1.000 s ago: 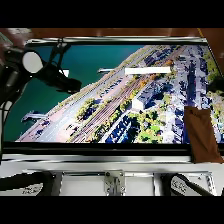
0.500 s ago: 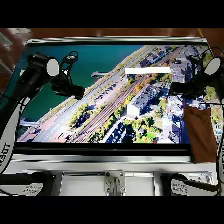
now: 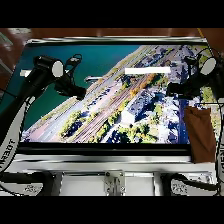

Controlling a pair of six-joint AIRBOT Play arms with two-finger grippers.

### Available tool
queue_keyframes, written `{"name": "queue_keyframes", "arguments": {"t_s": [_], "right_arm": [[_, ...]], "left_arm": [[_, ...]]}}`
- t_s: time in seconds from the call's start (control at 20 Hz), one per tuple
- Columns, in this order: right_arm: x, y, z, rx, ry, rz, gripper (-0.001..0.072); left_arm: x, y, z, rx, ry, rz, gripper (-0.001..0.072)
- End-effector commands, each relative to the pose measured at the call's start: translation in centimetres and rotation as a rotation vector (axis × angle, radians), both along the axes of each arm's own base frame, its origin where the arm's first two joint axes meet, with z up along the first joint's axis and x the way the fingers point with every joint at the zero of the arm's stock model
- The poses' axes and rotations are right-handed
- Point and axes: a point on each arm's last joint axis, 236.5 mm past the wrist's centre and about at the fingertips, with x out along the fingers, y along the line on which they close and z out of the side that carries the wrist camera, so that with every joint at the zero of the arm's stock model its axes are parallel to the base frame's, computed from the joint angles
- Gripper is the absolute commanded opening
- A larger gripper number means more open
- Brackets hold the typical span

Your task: Fold the shirts.

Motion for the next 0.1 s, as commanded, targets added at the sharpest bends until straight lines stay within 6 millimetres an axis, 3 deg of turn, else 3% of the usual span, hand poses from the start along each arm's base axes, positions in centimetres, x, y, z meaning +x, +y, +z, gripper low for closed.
{"name": "queue_keyframes", "arguments": {"t_s": [0.0,0.05], "right_arm": [[0.03,0.06,0.00,0.001,0.000,0.001,0.0678],[0.03,0.06,0.00,0.001,0.000,0.001,0.0678]], "left_arm": [[0.08,0.09,-0.07,0.012,-0.003,-0.035,0.0597],[0.06,0.10,-0.07,0.012,-0.002,-0.038,0.0597]]}}
